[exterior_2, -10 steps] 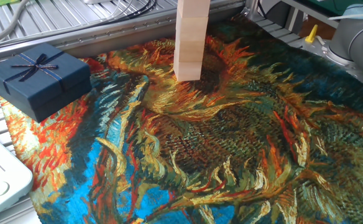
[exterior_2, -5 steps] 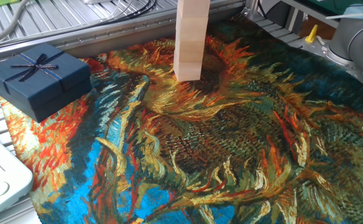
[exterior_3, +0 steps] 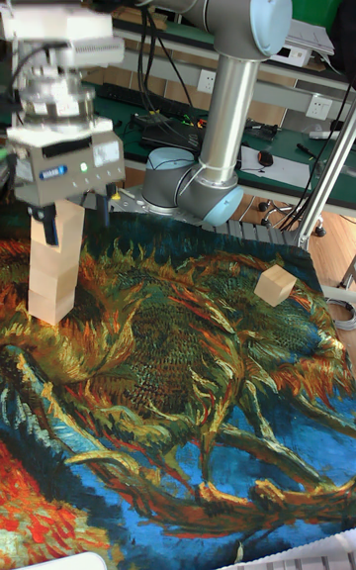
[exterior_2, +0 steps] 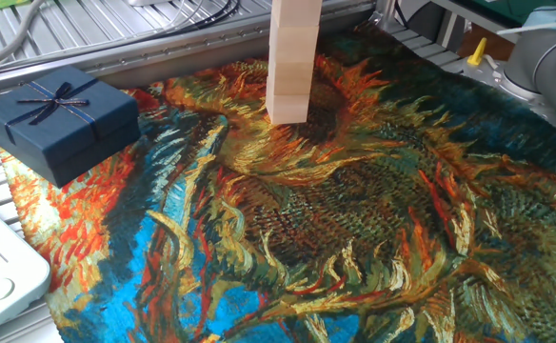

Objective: Stack the blocks in a vertical line of five

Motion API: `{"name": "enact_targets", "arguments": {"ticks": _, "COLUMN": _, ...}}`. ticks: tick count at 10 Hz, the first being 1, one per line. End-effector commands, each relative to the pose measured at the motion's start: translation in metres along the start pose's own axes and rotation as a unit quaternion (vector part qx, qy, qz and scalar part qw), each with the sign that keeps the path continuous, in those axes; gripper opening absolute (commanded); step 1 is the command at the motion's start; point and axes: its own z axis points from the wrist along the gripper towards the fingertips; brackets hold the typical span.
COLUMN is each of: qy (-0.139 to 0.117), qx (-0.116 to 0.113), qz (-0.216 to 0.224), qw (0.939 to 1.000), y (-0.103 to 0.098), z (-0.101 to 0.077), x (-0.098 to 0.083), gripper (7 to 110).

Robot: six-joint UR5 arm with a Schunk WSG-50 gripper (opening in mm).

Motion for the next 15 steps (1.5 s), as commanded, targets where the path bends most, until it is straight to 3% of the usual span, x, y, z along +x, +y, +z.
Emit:
{"name": "enact_targets", "arguments": {"ticks": 1, "qy": 0.024, "qx": 0.015, "qz": 0.006, "qw": 0.9996, "y": -0.011, "z": 0.009, "x": 0.007, "gripper": 88}}
{"name": "enact_targets", "arguments": {"ticks": 2, "qy": 0.047, "qx": 0.018, "qz": 0.028, "qw": 0.9983, "y": -0.012, "z": 0.008, "x": 0.019, "gripper": 66}}
{"name": "enact_targets", "arguments": {"ticks": 3, "qy": 0.059, "qx": 0.032, "qz": 0.033, "qw": 0.9972, "y": -0.018, "z": 0.007, "x": 0.025, "gripper": 66}}
{"name": "enact_targets", "arguments": {"ticks": 4, "qy": 0.021, "qx": 0.014, "qz": 0.026, "qw": 0.9994, "y": -0.010, "z": 0.009, "x": 0.006, "gripper": 66}}
{"name": "enact_targets", "arguments": {"ticks": 5, "qy": -0.060, "qx": -0.012, "qz": 0.015, "qw": 0.9980, "y": 0.002, "z": 0.008, "x": -0.034, "gripper": 66}}
{"name": "enact_targets", "arguments": {"ticks": 6, "qy": -0.108, "qx": -0.022, "qz": -0.002, "qw": 0.9939, "y": 0.007, "z": 0.003, "x": -0.058, "gripper": 66}}
{"name": "enact_targets", "arguments": {"ticks": 7, "qy": -0.124, "qx": -0.027, "qz": 0.008, "qw": 0.9918, "y": 0.010, "z": 0.001, "x": -0.066, "gripper": 66}}
{"name": "enact_targets", "arguments": {"ticks": 9, "qy": -0.060, "qx": 0.009, "qz": 0.014, "qw": 0.9981, "y": -0.008, "z": 0.008, "x": -0.035, "gripper": 66}}
{"name": "enact_targets", "arguments": {"ticks": 10, "qy": -0.040, "qx": 0.025, "qz": 0.015, "qw": 0.9988, "y": -0.016, "z": 0.008, "x": -0.024, "gripper": 66}}
{"name": "enact_targets", "arguments": {"ticks": 15, "qy": -0.094, "qx": 0.021, "qz": 0.013, "qw": 0.9952, "y": -0.014, "z": 0.005, "x": -0.052, "gripper": 66}}
